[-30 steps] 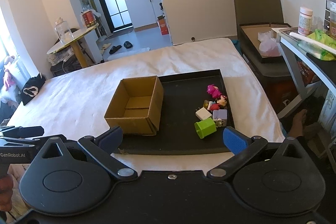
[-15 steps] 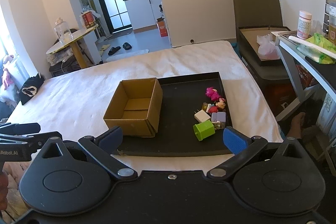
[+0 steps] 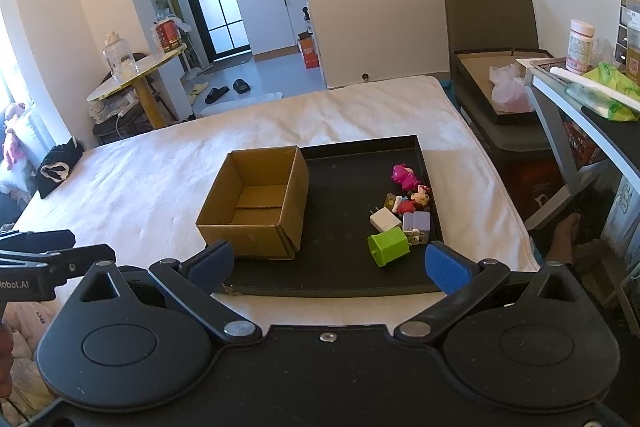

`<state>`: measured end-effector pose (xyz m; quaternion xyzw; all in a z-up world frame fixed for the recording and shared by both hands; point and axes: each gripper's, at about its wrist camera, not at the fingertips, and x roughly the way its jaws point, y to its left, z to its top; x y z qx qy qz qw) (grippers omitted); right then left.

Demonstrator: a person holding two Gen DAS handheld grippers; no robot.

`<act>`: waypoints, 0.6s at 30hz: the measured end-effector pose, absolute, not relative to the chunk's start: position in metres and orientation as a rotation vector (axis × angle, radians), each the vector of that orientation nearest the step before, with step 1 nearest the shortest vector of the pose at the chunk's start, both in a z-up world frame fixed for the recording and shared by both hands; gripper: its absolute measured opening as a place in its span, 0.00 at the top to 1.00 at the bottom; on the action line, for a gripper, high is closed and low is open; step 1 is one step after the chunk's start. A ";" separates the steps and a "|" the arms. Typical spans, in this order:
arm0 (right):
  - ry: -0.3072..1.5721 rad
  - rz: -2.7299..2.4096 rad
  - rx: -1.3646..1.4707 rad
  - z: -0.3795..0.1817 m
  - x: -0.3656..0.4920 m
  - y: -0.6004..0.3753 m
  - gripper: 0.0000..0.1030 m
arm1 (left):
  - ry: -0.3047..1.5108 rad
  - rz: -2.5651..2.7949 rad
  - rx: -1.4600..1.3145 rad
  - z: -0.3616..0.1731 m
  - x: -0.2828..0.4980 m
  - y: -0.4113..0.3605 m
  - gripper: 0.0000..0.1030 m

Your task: Organize rigid objects

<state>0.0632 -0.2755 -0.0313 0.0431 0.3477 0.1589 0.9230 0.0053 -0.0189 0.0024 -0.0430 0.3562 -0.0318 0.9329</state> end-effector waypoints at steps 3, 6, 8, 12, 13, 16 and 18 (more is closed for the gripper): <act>0.712 0.327 0.088 -0.031 0.064 -0.276 0.00 | 0.722 -0.069 -0.086 0.005 0.007 -0.019 0.11; 0.711 0.326 0.083 -0.032 0.064 -0.275 0.00 | 0.722 -0.070 -0.089 0.005 0.007 -0.018 0.11; 0.708 0.317 0.072 -0.033 0.063 -0.275 0.00 | 0.723 -0.068 -0.089 0.005 0.007 -0.018 0.11; 0.716 0.314 0.074 -0.035 0.064 -0.273 0.00 | 0.721 -0.078 -0.092 0.007 0.007 -0.018 0.11; 0.716 0.312 0.074 -0.035 0.065 -0.273 0.00 | 0.720 -0.076 -0.092 0.007 0.007 -0.017 0.11; 0.713 0.311 0.074 -0.036 0.065 -0.272 0.00 | 0.718 -0.077 -0.098 0.007 0.009 -0.014 0.11; 0.715 0.308 0.071 -0.038 0.067 -0.271 0.00 | 0.718 -0.069 -0.097 0.006 0.012 -0.012 0.11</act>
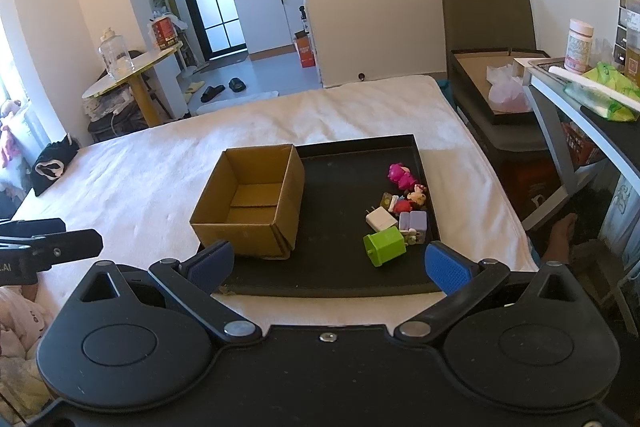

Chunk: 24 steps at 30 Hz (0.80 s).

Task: Organize rigid objects
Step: 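Grasp the cardboard box wall with the left gripper while the right gripper approaches the green cube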

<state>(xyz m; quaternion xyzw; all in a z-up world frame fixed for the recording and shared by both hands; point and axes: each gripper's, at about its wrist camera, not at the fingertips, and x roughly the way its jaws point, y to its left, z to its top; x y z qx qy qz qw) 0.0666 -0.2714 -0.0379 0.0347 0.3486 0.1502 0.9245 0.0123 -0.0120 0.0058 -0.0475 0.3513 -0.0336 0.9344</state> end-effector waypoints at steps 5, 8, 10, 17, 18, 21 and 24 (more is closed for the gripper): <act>0.732 0.297 0.078 -0.047 0.076 -0.271 0.00 | 0.730 -0.051 -0.108 -0.001 0.025 -0.004 0.11; 0.734 0.284 0.084 -0.052 0.084 -0.272 0.00 | 0.733 -0.030 -0.122 -0.006 0.036 0.002 0.11; 0.741 0.283 0.090 -0.056 0.090 -0.275 0.00 | 0.737 -0.014 -0.129 -0.009 0.041 0.005 0.11; 0.761 0.264 0.120 -0.070 0.110 -0.284 0.00 | 0.759 0.025 -0.156 -0.022 0.065 0.016 0.12; 0.763 0.258 0.124 -0.072 0.112 -0.285 0.00 | 0.764 0.030 -0.159 -0.024 0.069 0.017 0.12; 0.763 0.234 0.142 -0.078 0.119 -0.292 0.00 | 0.773 0.034 -0.165 -0.030 0.078 0.019 0.12; 0.773 0.212 0.170 -0.085 0.126 -0.298 0.00 | 0.784 0.041 -0.168 -0.036 0.086 0.020 0.12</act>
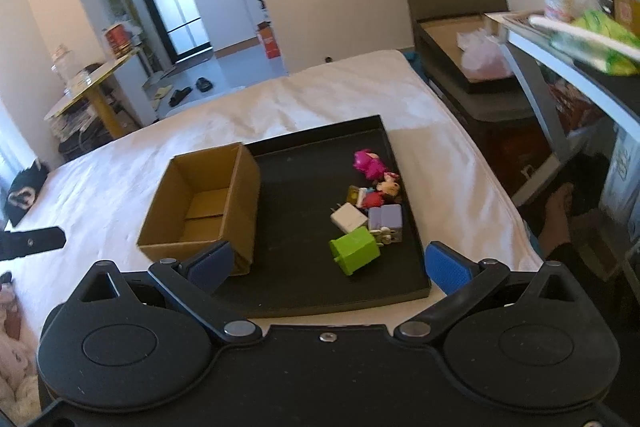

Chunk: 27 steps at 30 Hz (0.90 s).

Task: Organize rigid objects
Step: 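Grasp the cardboard box wall with the left gripper while the right gripper approaches the green cube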

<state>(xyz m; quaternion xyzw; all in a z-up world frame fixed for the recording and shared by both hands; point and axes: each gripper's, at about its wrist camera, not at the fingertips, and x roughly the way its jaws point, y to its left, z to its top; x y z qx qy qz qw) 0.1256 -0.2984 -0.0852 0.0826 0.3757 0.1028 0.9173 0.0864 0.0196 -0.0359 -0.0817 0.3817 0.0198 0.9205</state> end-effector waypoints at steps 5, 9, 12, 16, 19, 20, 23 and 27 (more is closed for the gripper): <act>0.788 0.191 0.183 -0.098 0.136 -0.304 0.00 | 0.798 0.074 -0.198 -0.047 0.101 0.025 0.12; 0.794 0.176 0.199 -0.105 0.146 -0.309 0.02 | 0.822 0.089 -0.213 -0.057 0.116 0.030 0.14; 0.800 0.161 0.211 -0.111 0.153 -0.311 0.04 | 0.838 0.100 -0.212 -0.064 0.126 0.032 0.14; 0.814 0.145 0.226 -0.121 0.164 -0.312 0.07 | 0.862 0.106 -0.227 -0.078 0.141 0.035 0.15; 0.823 0.131 0.235 -0.128 0.171 -0.313 0.08 | 0.879 0.116 -0.228 -0.087 0.151 0.037 0.16; 0.826 0.125 0.241 -0.130 0.173 -0.313 0.08 | 0.887 0.118 -0.232 -0.090 0.155 0.038 0.17; 0.832 0.109 0.256 -0.135 0.180 -0.315 0.12 | 0.904 0.120 -0.239 -0.098 0.164 0.043 0.19; 0.837 0.085 0.266 -0.142 0.188 -0.315 0.12 | 0.922 0.119 -0.255 -0.107 0.177 0.051 0.23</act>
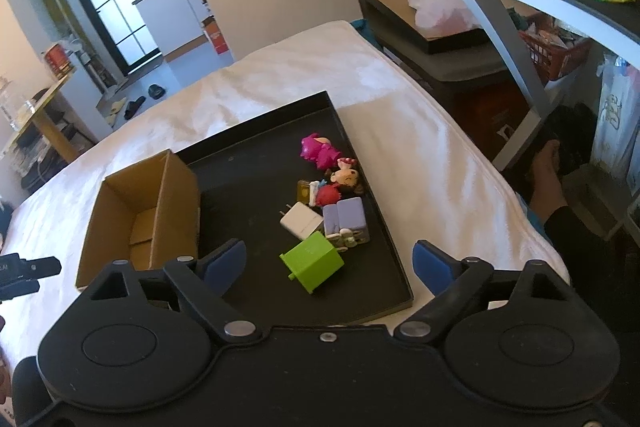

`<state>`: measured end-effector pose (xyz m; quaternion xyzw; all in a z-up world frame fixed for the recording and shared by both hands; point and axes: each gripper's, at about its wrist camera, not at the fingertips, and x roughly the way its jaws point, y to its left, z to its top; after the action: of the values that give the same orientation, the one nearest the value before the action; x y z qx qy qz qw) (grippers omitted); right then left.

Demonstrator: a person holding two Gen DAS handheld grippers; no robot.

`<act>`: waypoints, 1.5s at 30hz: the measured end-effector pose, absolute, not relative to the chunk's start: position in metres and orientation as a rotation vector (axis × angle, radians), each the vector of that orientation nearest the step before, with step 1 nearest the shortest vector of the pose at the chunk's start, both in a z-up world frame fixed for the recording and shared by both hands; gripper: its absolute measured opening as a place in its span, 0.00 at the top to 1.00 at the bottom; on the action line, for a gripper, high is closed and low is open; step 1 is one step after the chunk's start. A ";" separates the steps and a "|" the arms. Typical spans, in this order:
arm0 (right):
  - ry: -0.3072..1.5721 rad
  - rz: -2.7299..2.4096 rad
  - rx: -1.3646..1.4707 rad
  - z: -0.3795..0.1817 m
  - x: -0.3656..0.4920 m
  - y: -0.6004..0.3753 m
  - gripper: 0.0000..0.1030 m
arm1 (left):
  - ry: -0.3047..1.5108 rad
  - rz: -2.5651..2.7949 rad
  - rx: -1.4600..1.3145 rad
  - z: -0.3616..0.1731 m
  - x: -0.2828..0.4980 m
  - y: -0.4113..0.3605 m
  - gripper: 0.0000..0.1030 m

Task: Organize rigid objects
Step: 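Grasp the cardboard box wall with the left gripper while the right gripper approaches the green cube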

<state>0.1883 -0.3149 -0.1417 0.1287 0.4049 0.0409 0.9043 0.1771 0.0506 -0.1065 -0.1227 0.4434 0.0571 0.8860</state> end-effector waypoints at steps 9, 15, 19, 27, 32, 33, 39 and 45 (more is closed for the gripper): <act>0.823 0.040 0.296 -0.161 0.200 -0.311 0.17 | 0.939 0.129 -0.273 -0.127 0.201 0.066 0.37; 0.838 0.036 0.299 -0.181 0.211 -0.303 0.20 | 0.952 0.121 -0.284 -0.144 0.212 0.073 0.49; 0.862 0.030 0.297 -0.198 0.220 -0.296 0.23 | 0.968 0.135 -0.293 -0.156 0.216 0.078 0.52; 0.915 0.110 0.226 -0.225 0.241 -0.274 0.23 | 0.995 0.158 -0.341 -0.175 0.219 0.085 0.63; 0.935 0.156 0.147 -0.239 0.249 -0.261 0.23 | 1.022 0.173 -0.321 -0.186 0.225 0.083 0.64; 0.939 0.157 0.148 -0.241 0.250 -0.261 0.23 | 1.021 0.176 -0.328 -0.187 0.226 0.084 0.64; 0.956 0.174 0.125 -0.250 0.257 -0.260 0.33 | 1.026 0.209 -0.350 -0.194 0.228 0.091 0.81; 0.949 0.202 0.095 -0.246 0.256 -0.255 0.40 | 1.014 0.198 -0.351 -0.195 0.225 0.093 0.84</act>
<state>0.2557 -0.2549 -0.2457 0.0458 0.4561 0.0972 0.8834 0.2249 0.0930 -0.1947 -0.1669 0.4820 0.0941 0.8550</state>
